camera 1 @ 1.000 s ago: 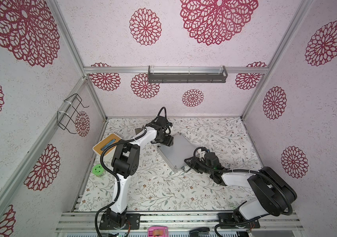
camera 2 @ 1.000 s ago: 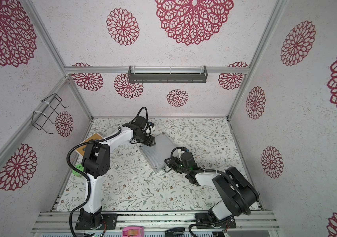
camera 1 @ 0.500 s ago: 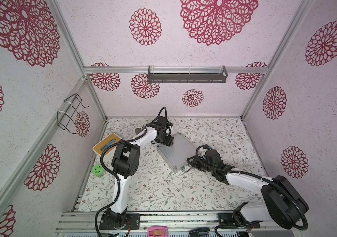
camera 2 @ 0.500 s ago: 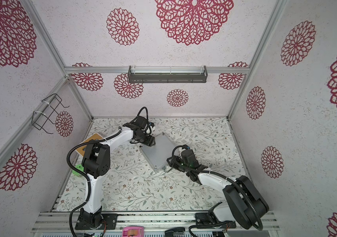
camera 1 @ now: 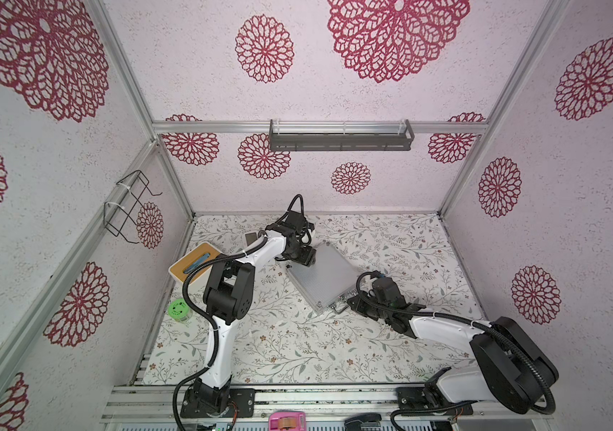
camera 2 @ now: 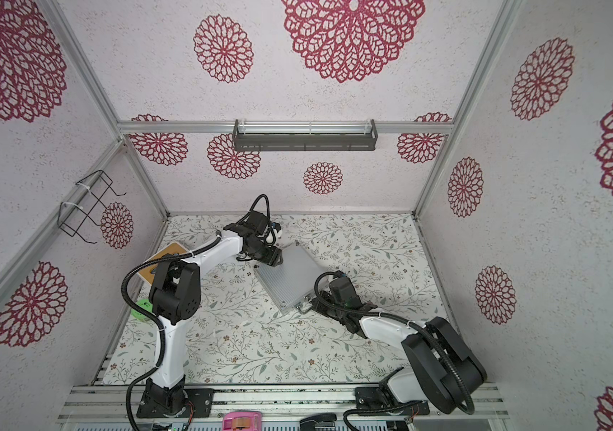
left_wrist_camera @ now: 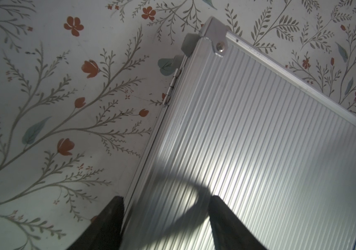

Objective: Close the poker set cases
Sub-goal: Fasten the fastener on the poker set case.

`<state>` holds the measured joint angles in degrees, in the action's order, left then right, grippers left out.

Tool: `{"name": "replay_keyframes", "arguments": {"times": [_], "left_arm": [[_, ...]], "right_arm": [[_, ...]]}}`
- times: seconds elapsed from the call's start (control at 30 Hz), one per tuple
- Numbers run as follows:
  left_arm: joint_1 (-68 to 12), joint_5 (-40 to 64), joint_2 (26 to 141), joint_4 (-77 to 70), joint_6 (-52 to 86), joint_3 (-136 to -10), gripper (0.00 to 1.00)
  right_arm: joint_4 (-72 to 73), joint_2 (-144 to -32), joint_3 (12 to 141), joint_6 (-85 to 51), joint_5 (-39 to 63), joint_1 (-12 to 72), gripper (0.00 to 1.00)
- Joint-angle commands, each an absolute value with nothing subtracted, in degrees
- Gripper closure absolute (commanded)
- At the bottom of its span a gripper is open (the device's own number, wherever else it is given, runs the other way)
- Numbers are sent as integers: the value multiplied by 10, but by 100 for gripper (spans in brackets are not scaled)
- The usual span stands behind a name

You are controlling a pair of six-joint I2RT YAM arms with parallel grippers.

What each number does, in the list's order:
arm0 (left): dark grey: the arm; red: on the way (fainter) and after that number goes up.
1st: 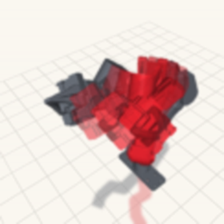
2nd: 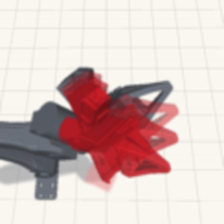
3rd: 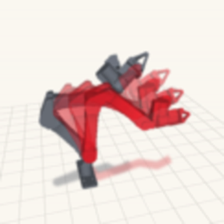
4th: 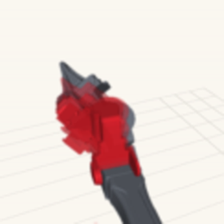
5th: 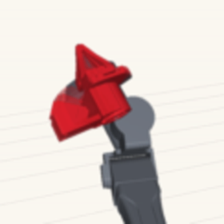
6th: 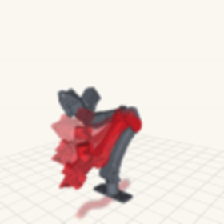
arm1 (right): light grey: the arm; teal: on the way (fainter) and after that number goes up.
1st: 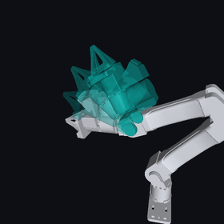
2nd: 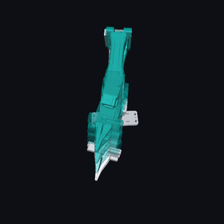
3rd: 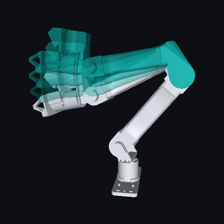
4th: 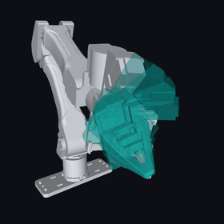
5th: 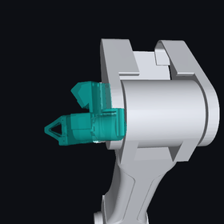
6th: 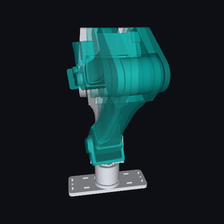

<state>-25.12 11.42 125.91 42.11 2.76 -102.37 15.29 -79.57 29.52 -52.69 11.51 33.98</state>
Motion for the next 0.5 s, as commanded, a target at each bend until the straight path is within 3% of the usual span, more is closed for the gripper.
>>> {"name": "replay_keyframes", "arguments": {"times": [0.0, 0.47], "left_arm": [[-259, 86, 1295, 473, 10, -1011, 34], [-259, 84, 1294, 477, 8, -1011, 34]], "right_arm": [[181, -811, 290, -541, 103, 344, 100], [215, -854, 302, -550, 102, 344, 100]]}}
